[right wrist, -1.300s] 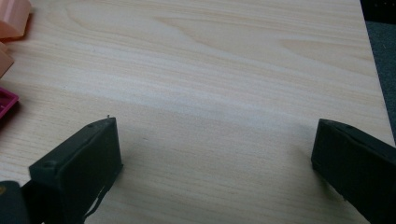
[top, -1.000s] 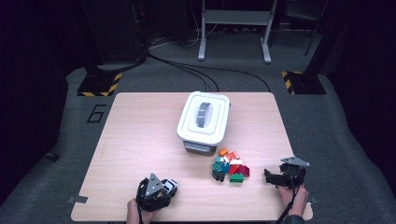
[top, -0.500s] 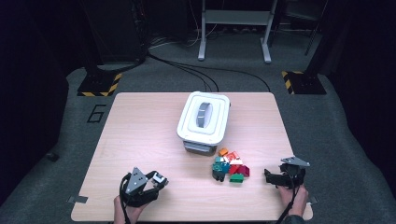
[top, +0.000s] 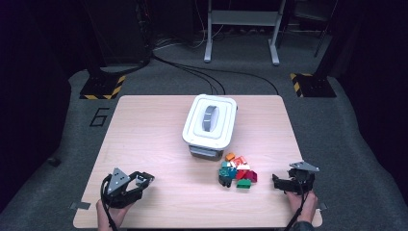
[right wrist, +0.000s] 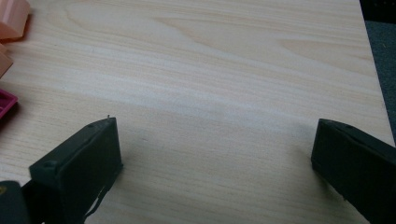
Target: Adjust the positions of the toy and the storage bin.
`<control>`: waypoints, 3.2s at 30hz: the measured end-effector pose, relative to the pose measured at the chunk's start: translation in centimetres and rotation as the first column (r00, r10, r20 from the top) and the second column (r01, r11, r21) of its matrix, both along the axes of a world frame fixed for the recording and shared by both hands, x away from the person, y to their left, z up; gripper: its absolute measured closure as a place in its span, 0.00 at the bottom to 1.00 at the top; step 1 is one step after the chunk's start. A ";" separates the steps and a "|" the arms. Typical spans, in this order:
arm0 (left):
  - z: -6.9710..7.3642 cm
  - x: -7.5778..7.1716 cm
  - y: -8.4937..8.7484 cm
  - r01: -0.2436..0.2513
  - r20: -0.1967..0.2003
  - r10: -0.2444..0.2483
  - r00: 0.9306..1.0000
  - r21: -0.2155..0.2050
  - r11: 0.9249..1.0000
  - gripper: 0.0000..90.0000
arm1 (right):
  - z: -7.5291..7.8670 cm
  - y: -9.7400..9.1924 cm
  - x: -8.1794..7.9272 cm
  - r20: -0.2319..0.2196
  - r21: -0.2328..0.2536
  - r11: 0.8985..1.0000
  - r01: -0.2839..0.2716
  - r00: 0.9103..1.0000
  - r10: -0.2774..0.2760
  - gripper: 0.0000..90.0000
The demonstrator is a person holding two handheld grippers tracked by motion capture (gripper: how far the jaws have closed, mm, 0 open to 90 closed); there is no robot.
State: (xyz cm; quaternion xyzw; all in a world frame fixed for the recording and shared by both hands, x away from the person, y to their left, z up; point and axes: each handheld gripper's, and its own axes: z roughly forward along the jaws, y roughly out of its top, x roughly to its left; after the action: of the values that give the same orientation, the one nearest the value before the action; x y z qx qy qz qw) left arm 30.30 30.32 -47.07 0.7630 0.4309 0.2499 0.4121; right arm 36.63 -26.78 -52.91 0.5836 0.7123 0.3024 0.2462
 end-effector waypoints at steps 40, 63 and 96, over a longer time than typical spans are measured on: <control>-3.0 2.9 5.6 -0.068 -0.143 0.064 0.988 -0.024 0.997 0.30 | 0.0 0.0 0.0 0.000 -0.003 1.000 -0.002 1.000 0.002 0.01; 2.3 4.1 3.3 -0.043 -0.166 0.041 0.985 -0.005 0.999 0.09 | 0.0 0.0 0.0 0.000 -0.003 1.000 -0.003 1.000 0.003 0.01; 7.6 12.8 -8.1 0.149 -0.164 -0.142 0.976 0.033 0.988 0.07 | 0.0 0.0 0.0 0.000 -0.002 1.000 -0.005 1.000 0.005 0.01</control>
State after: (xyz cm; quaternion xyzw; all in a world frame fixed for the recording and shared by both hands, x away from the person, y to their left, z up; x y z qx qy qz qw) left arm 43.10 22.20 -39.50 0.8193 0.4001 0.1662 0.3755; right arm 36.62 -26.80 -52.91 0.5817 0.7139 0.3024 0.2461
